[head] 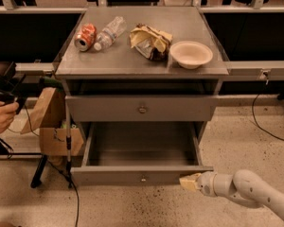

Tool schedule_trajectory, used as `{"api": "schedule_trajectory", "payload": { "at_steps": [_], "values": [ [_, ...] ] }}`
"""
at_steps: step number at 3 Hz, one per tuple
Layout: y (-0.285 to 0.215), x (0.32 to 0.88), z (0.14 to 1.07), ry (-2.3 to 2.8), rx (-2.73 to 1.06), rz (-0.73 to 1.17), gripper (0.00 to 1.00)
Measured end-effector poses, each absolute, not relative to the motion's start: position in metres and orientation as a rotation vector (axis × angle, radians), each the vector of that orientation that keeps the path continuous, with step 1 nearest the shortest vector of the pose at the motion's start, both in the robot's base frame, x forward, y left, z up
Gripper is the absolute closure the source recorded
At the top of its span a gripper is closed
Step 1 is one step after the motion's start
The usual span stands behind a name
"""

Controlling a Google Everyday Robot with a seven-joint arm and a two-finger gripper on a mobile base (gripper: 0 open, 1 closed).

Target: Close middle drawer

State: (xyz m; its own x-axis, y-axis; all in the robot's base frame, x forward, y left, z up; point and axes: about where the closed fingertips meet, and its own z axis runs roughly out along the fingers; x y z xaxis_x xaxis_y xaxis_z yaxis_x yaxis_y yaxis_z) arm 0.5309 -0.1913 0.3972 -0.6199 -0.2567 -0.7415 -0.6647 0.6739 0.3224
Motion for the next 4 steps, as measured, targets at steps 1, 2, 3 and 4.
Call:
{"api": "schedule_trajectory", "payload": {
  "at_steps": [1, 2, 3, 4],
  "values": [
    [-0.191, 0.531, 0.397, 2.208, -0.706, 0.778, 1.0],
    [-0.191, 0.537, 0.4, 2.203, -0.7, 0.772, 1.0],
    [-0.192, 0.543, 0.403, 2.198, -0.694, 0.766, 1.0],
    [-0.192, 0.543, 0.403, 2.198, -0.694, 0.766, 1.0]
  ]
}}
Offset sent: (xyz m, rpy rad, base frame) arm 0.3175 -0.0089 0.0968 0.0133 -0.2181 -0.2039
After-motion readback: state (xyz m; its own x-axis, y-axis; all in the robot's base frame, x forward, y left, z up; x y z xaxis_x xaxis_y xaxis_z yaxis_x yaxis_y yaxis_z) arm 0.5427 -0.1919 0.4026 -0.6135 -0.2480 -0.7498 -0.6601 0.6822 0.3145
